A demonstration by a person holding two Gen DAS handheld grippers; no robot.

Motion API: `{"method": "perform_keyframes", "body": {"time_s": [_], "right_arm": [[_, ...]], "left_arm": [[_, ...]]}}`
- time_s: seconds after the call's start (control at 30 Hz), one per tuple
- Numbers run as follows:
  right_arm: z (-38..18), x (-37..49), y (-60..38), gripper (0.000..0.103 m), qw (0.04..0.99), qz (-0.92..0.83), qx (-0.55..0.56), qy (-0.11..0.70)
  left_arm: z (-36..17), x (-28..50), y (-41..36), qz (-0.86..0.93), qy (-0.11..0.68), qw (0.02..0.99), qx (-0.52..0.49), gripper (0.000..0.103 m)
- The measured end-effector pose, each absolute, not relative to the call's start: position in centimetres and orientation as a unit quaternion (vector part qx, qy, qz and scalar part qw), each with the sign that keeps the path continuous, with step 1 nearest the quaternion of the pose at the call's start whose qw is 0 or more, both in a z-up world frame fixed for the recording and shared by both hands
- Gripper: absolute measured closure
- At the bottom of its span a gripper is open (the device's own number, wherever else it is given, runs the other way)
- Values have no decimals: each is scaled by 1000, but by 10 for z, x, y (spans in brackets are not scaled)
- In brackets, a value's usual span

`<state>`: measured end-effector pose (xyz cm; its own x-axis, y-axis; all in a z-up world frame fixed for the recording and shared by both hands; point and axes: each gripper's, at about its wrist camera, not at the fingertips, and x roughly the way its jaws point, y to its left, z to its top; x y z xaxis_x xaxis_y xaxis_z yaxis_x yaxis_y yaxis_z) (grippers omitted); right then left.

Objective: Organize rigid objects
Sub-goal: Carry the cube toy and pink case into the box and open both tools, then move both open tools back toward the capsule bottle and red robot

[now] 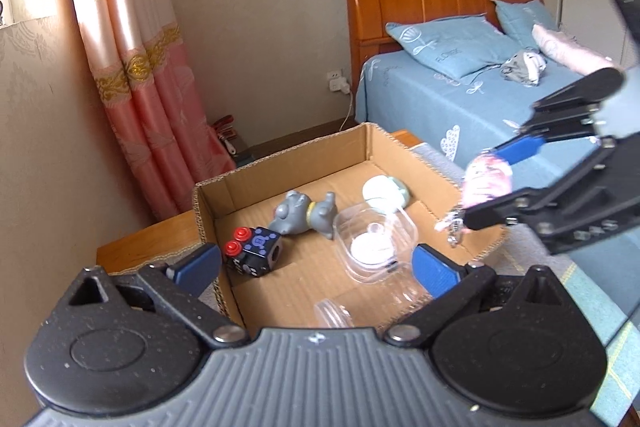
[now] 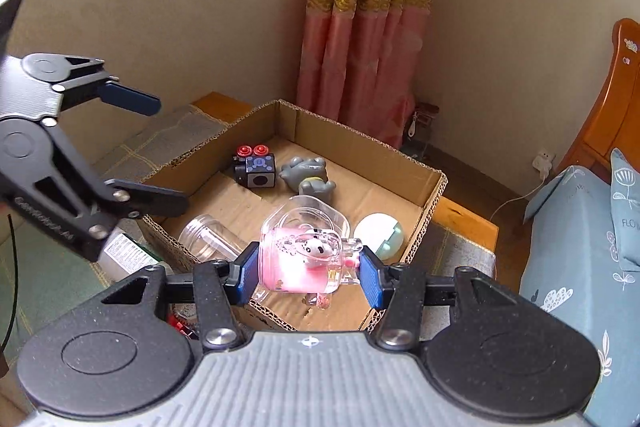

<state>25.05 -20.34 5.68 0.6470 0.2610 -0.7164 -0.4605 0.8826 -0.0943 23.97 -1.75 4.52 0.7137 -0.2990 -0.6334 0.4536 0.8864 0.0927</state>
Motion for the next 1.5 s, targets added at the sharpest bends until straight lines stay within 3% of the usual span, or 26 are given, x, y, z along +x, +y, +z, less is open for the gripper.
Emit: {"method": "perform_keyframes", "body": {"time_s": [0.2, 0.23, 0.3, 0.33, 0.83, 1.5], "right_arm": [[38, 260, -202, 44, 892, 181, -130, 394], [38, 259, -202, 37, 893, 181, -127, 392], [41, 256, -202, 2, 899, 175, -126, 382], [45, 252, -203, 0, 904, 174, -126, 369], [57, 192, -195, 0, 912, 184, -129, 344], [-47, 118, -196, 0, 907, 37, -91, 411]], "left_arm": [[45, 210, -12, -205, 305, 924, 110, 1], [45, 208, -12, -202, 302, 925, 114, 1], [47, 202, -10, -199, 299, 926, 118, 1], [49, 200, -9, -201, 299, 926, 117, 1], [36, 166, -2, -187, 309, 929, 85, 1], [-38, 109, -23, -173, 386, 904, 65, 1]]}}
